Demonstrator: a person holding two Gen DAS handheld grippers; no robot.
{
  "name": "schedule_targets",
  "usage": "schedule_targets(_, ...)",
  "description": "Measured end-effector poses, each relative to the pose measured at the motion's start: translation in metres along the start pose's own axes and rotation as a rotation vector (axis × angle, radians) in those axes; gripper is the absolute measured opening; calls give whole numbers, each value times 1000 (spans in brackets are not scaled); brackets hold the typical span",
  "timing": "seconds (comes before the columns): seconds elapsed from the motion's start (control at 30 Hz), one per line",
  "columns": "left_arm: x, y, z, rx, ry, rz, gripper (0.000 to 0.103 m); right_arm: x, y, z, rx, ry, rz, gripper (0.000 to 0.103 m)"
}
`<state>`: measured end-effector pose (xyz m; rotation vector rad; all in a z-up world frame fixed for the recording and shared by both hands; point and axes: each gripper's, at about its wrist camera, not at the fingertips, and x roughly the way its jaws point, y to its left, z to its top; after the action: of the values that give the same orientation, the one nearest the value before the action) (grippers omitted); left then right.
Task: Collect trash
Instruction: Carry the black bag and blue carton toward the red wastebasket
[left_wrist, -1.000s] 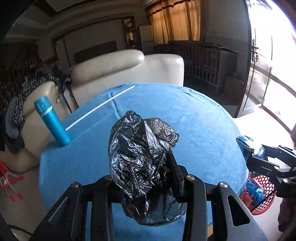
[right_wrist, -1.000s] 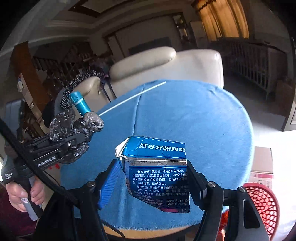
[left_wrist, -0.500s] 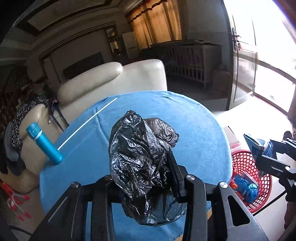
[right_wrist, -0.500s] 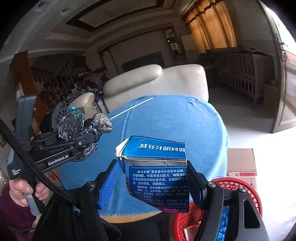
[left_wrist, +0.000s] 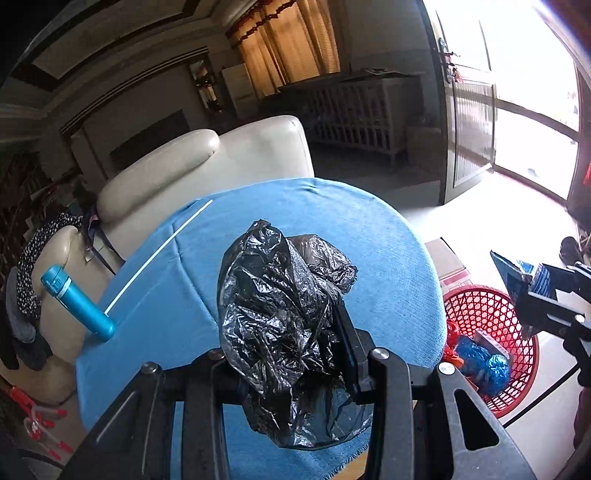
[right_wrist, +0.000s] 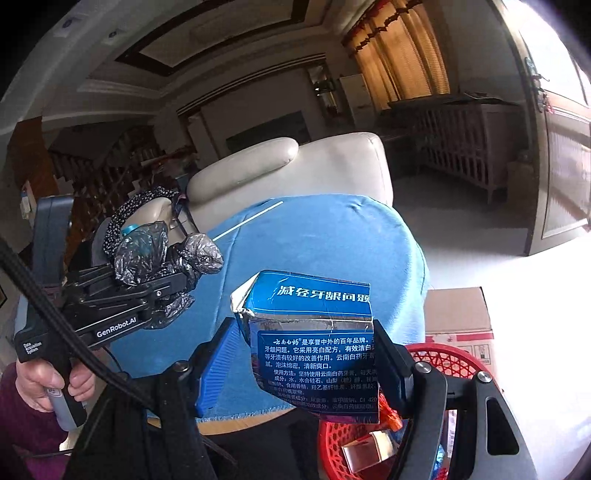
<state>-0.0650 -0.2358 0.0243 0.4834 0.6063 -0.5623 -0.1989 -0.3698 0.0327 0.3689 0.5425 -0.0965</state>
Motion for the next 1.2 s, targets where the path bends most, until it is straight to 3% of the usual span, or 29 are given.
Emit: schedule_targets(1.2, 1, -37, 6, 117, 5, -53, 40, -17, -23, -2, 77, -20, -49, 72)
